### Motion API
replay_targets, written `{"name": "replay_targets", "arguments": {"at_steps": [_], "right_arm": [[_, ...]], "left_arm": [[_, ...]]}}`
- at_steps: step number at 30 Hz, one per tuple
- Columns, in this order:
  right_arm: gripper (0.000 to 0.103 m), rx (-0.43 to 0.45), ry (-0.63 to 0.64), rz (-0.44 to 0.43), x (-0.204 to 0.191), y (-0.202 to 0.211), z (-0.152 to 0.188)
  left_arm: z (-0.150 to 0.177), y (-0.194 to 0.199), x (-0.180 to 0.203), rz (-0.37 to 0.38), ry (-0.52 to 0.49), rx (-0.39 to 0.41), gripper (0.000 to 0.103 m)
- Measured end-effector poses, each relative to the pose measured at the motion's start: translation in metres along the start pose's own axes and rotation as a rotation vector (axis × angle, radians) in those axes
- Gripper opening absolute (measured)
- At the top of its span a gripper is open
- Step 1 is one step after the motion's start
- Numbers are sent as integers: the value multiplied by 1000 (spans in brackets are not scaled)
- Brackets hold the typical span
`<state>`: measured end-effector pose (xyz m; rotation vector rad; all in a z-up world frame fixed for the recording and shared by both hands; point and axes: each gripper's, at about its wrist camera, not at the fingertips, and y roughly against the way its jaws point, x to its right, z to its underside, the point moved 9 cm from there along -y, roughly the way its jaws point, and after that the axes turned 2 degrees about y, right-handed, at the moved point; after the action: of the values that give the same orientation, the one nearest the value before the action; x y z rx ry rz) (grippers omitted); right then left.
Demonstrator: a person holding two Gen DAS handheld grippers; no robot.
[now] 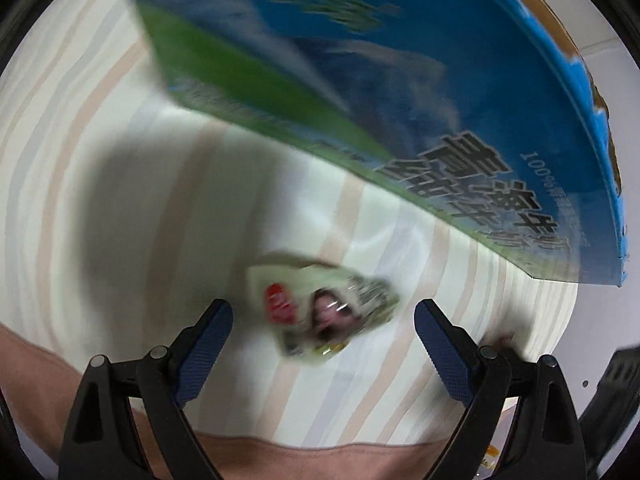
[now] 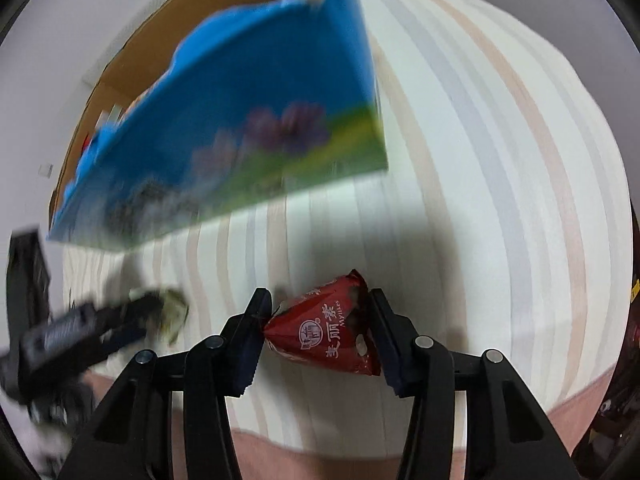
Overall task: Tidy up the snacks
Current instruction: 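Grasp the clear candy packet with left tool while right grasps red triangle packet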
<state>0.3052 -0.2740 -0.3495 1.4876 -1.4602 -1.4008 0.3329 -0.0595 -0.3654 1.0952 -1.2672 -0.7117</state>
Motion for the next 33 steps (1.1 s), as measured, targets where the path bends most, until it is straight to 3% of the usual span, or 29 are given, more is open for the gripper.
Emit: {"name": "replay_targets", "arguments": {"at_steps": [2, 8, 14, 19, 25, 33], "right_arm": [[52, -12, 3, -2, -2, 0, 9], [50, -57, 18, -23, -11, -1, 44], [49, -127, 69, -43, -21, -4, 102], [49, -181, 103, -43, -29, -10, 148], [50, -195, 113, -22, -30, -21, 163], [66, -199, 105, -4, -56, -47, 164]], "left_arm": [[0, -1, 4, -22, -22, 14, 68], [28, 1, 6, -79, -144, 24, 68], [103, 7, -23, -150, -263, -39, 68], [154, 7, -51, -171, -286, -96, 68], [163, -14, -50, -200, -300, -121, 69], [156, -36, -25, -230, -326, -93, 74]]}}
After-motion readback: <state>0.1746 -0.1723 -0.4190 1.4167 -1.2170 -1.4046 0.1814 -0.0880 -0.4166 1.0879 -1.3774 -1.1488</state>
